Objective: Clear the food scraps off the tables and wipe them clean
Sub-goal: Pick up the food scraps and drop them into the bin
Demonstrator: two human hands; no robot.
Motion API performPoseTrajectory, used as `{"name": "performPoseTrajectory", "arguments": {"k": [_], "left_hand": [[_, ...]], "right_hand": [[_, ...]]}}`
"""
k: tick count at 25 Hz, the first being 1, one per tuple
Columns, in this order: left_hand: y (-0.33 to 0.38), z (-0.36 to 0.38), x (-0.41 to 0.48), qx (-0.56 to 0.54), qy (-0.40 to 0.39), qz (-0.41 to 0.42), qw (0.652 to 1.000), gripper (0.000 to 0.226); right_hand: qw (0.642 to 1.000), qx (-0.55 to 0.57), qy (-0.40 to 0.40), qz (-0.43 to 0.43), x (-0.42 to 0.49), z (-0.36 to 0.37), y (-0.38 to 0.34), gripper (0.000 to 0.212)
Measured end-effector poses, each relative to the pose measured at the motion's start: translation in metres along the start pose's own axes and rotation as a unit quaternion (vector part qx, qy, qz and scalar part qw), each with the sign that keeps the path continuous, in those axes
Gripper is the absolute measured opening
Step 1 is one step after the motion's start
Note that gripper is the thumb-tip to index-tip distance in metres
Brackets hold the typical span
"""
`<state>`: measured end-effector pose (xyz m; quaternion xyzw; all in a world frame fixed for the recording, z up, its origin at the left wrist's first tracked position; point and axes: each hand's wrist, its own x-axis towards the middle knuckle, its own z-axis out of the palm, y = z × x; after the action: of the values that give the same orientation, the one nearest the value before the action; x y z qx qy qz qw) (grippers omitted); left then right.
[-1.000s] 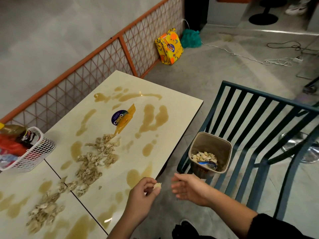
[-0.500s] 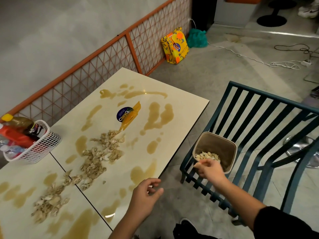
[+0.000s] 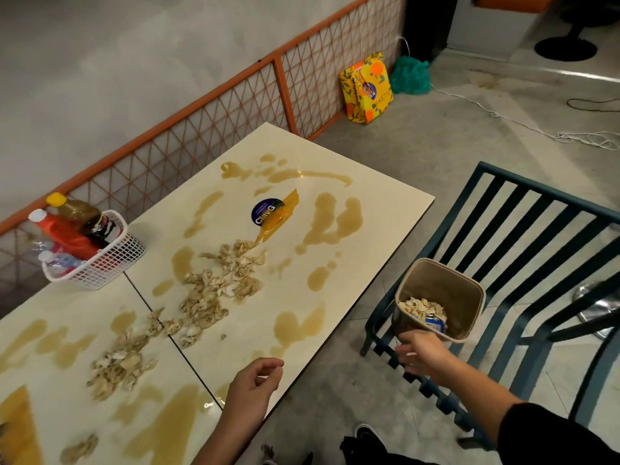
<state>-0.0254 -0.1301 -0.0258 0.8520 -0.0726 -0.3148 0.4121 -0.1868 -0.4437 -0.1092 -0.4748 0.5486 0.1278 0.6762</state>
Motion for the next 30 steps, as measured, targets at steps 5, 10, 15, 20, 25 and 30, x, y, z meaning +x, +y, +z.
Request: {"name": "performPoseTrajectory", "arguments": {"k": [5, 10, 15, 20, 25, 30], "left_hand": [[-0.013, -0.029, -0.002, -0.029, 0.005, -0.009, 1.0, 0.012], [-0.05, -0.086, -0.01, -0.072, 0.035, -0.027, 0.996, 0.012], [-0.123, -0.155, -0.028, -0.117, 0.091, -0.067, 0.987, 0.013], [-0.194, -0.206, -0.053, -0.119, 0.129, -0.096, 0.98, 0.013], [-0.24, -0.242, -0.07, -0.135, 0.16, -0.105, 0.972, 0.014], [-0.278, -0.267, -0.084, -0.145, 0.171, -0.119, 0.967, 0.014]], "right_hand": [[0.981, -0.154, -0.048, -0.105, -0.024, 0.094, -0.007, 0.017], [0.938, -0.28, -0.074, -0.193, -0.053, 0.187, -0.027, 0.014], [0.841, -0.45, -0.108, -0.279, -0.072, 0.283, -0.032, 0.017], [0.734, -0.58, -0.14, -0.325, -0.08, 0.374, -0.027, 0.027], [0.641, -0.689, -0.112, -0.319, -0.05, 0.443, -0.032, 0.046], [0.571, -0.766, -0.045, -0.292, -0.011, 0.476, -0.041, 0.062]]}}
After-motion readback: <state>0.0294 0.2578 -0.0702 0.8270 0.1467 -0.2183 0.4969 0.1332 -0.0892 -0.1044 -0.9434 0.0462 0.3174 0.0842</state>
